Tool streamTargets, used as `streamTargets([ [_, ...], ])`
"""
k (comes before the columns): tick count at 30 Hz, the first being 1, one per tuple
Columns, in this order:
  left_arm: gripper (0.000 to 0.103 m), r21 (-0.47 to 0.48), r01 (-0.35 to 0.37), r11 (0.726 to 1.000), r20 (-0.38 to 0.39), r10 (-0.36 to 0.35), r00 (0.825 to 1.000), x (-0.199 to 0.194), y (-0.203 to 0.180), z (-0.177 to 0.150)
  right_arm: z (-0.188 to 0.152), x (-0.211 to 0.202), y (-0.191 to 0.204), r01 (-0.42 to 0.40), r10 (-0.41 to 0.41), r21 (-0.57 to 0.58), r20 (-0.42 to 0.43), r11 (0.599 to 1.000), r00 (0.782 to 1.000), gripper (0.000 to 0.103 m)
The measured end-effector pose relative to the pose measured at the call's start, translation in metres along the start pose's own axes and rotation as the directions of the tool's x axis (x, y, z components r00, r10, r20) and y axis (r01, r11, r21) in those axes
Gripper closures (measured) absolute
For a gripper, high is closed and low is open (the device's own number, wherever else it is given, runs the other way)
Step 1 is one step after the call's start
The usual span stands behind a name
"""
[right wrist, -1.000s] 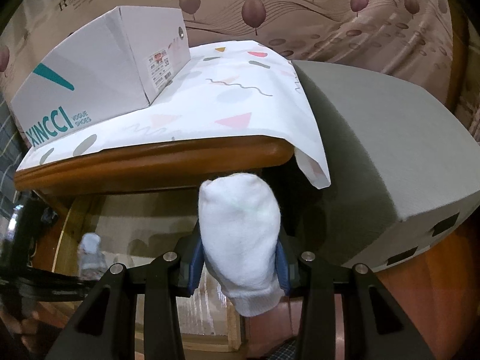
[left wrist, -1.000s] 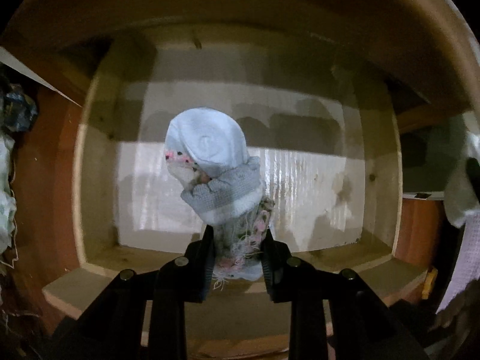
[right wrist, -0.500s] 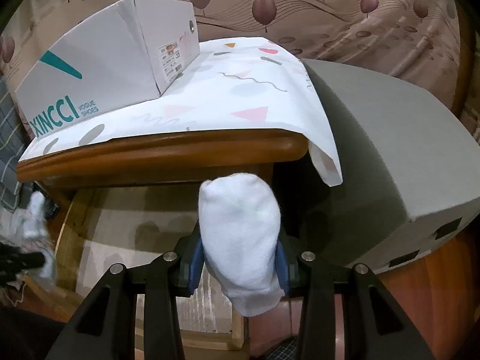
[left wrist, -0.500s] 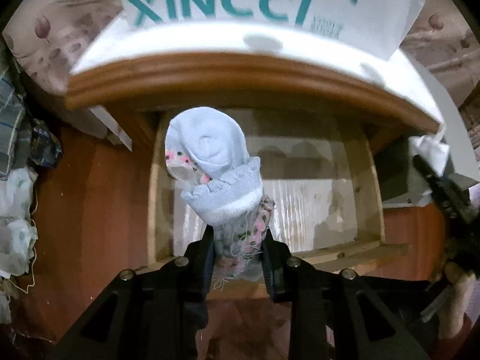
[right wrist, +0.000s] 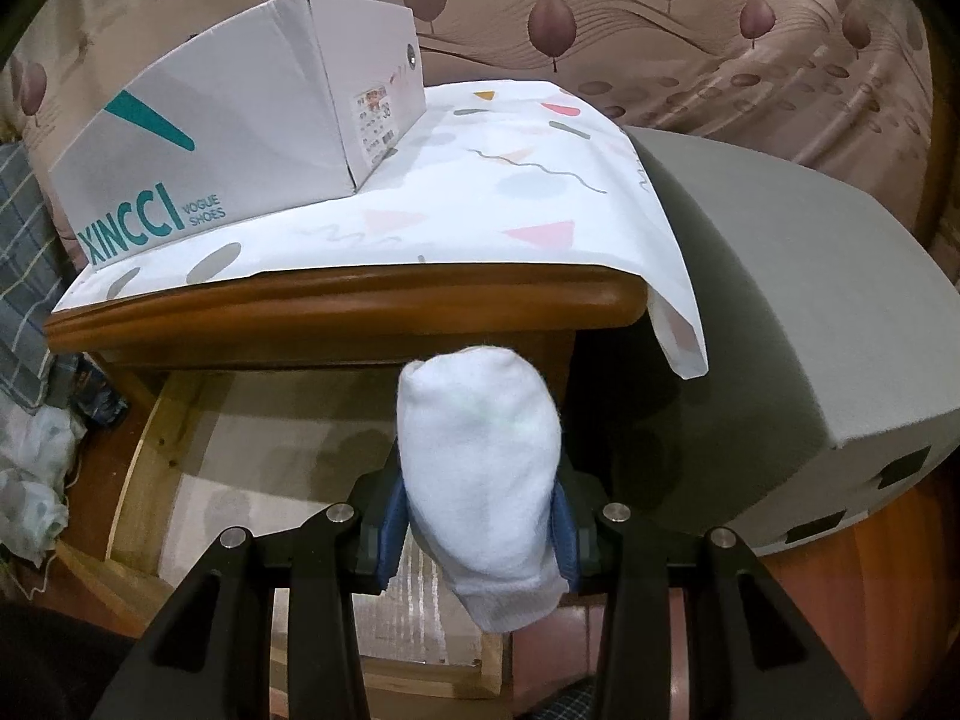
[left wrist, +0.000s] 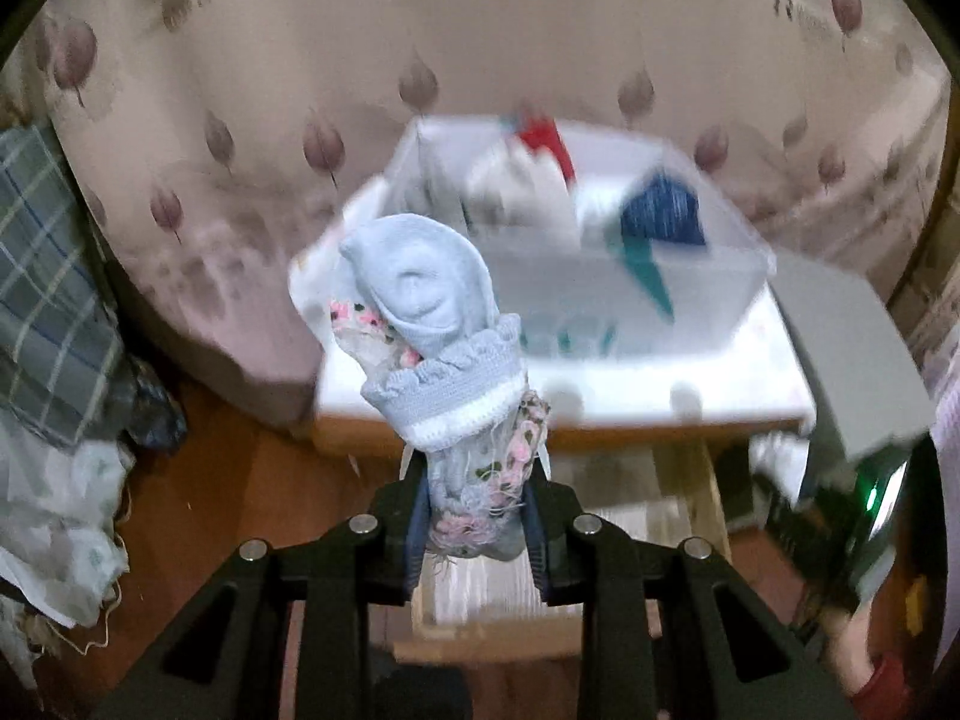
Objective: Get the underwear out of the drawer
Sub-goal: 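Carry the grey floral underwear with the left tool over the white box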
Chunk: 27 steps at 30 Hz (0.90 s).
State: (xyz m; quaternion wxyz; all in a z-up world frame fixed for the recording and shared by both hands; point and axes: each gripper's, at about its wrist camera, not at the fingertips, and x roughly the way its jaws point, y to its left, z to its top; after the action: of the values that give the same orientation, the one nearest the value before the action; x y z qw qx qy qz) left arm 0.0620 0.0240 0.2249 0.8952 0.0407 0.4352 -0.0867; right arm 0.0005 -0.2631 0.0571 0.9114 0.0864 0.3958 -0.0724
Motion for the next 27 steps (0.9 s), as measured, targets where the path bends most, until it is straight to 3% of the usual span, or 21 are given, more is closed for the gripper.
streamTargets([
  [7, 0.076, 0.012, -0.014, 1.0, 0.098, 0.012, 0.995, -0.015, 0.002, 0.073, 0.0, 0.0, 0.0, 0.0, 0.0, 0.006, -0.003, 1.0, 1.0, 0.066],
  [15, 0.076, 0.025, -0.051, 0.998, 0.081, 0.049, 0.996, 0.02, 0.005, 0.143, 0.0, 0.0, 0.001, 0.0, 0.0, -0.002, -0.002, 1.0, 1.0, 0.066],
  [22, 0.076, 0.074, -0.123, 0.99, 0.069, 0.118, 0.991, 0.068, 0.006, 0.174, 0.0, 0.003, 0.001, -0.003, 0.003, 0.001, -0.014, 1.0, 1.0, 0.066],
  [27, 0.076, 0.085, -0.116, 0.99, 0.035, 0.113, 0.993, 0.101, 0.009, 0.177, -0.001, 0.003, 0.001, -0.001, 0.001, -0.006, -0.017, 1.0, 1.0, 0.066],
])
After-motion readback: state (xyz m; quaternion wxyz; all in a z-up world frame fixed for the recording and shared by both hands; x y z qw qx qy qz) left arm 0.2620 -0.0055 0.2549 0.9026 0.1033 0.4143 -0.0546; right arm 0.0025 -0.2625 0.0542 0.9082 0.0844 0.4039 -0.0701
